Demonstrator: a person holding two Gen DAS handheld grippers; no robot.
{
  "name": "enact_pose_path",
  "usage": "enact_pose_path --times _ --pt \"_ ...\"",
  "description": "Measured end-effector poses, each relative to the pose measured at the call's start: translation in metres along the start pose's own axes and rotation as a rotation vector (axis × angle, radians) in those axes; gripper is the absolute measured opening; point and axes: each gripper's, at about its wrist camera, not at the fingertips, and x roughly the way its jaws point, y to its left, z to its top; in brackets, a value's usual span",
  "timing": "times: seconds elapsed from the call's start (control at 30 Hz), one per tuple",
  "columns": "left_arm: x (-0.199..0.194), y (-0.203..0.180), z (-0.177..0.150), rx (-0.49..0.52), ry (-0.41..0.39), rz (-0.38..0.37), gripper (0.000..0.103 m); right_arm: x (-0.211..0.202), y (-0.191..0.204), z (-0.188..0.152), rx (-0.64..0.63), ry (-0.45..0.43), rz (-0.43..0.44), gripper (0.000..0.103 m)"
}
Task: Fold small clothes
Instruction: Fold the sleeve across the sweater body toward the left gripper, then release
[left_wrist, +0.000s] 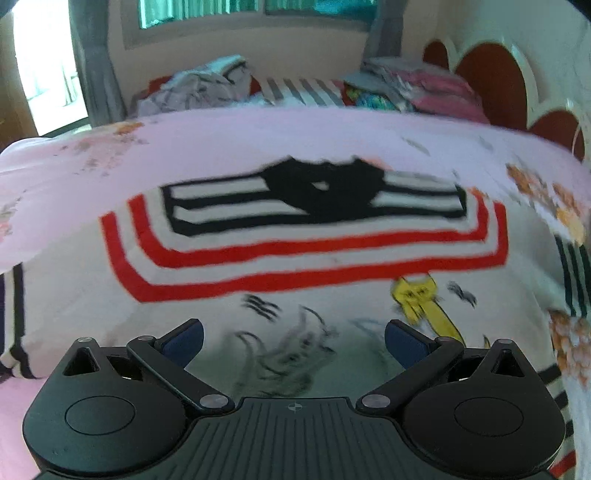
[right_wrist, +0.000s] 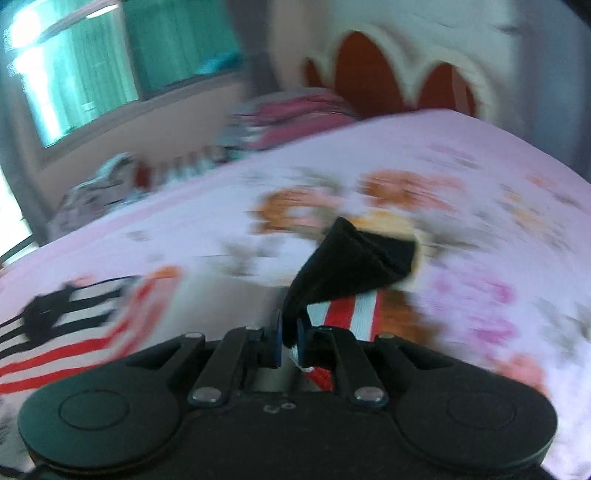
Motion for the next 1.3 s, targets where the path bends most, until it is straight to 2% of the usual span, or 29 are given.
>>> enact_pose_path --times 0.1,0.23,0.37,0.5,0.57,0.6,0.67,0.73,0.77,0.8,0.9,0.97,1.03,1.07,1.1,1.17,1.23,1.27,1.3 --pt "-0.006 0.02 0.0 -0.041 -0.034 -0.024 0.103 0.008 0.052 -0.003 -0.059 0.019 0.088 0.008" --pt "-0.01 0.042 -0.002 -0.084 -0.055 -0.028 0.103 0.02 0.11 -0.016 -0.14 0.056 0.164 0.007" --pt "-0.01 0.055 -0.011 -0.116 -0.041 -0.035 0.103 0.037 0.159 -0.038 -0.221 0.118 0.211 0.008" --pt "-0.009 0.06 -0.02 -0.12 -0.027 -0.039 0.103 0.054 0.186 -0.061 -0.279 0.203 0.232 0.009" --pt "-0.009 0.058 -0.021 -0.13 -0.023 -0.049 0.103 0.058 0.19 -0.069 -0.293 0.214 0.241 0.013" --pt "-0.009 0.057 -0.021 -0.132 -0.023 -0.054 0.103 0.055 0.19 -0.07 -0.303 0.21 0.26 0.021" --pt "-0.008 0.049 -0.019 -0.127 -0.028 -0.067 0.103 0.049 0.19 -0.068 -0.31 0.215 0.296 0.031" --pt "-0.005 0.037 -0.014 -0.119 -0.035 -0.092 0.103 0.03 0.184 -0.063 -0.304 0.155 0.33 0.03" --pt "-0.003 0.03 -0.012 -0.117 -0.04 -0.115 0.103 0.022 0.176 -0.061 -0.288 0.135 0.34 0.026" --pt "0.001 0.022 -0.009 -0.114 -0.044 -0.141 0.103 0.016 0.167 -0.057 -0.262 0.121 0.335 0.021" --pt "0.022 -0.007 0.001 -0.088 -0.042 -0.211 0.103 0.008 0.136 -0.047 -0.2 0.093 0.277 0.018" --pt "0.041 -0.026 0.01 -0.068 -0.038 -0.224 0.103 0.005 0.113 -0.042 -0.16 0.088 0.244 0.017" --pt "0.058 -0.042 0.016 -0.06 -0.038 -0.235 0.088 0.001 0.087 -0.039 -0.126 0.075 0.203 0.017" --pt "0.067 -0.048 0.02 -0.057 -0.023 -0.233 0.073 0.0 0.076 -0.039 -0.107 0.069 0.185 0.017" --pt "0.075 -0.053 0.023 -0.063 -0.004 -0.231 0.067 -0.002 0.064 -0.038 -0.085 0.064 0.164 0.017" --pt "0.092 -0.059 0.028 -0.085 0.024 -0.253 0.06 -0.006 0.04 -0.038 -0.036 0.054 0.124 0.017" --pt "0.101 -0.065 0.031 -0.084 0.029 -0.252 0.044 -0.005 0.023 -0.038 0.008 0.05 0.096 0.017" --pt "0.104 -0.068 0.033 -0.08 0.024 -0.245 0.019 -0.003 0.017 -0.038 0.024 0.048 0.085 0.017" --pt "0.106 -0.067 0.036 -0.088 0.03 -0.253 0.003 -0.003 0.01 -0.038 0.04 0.047 0.072 0.017"
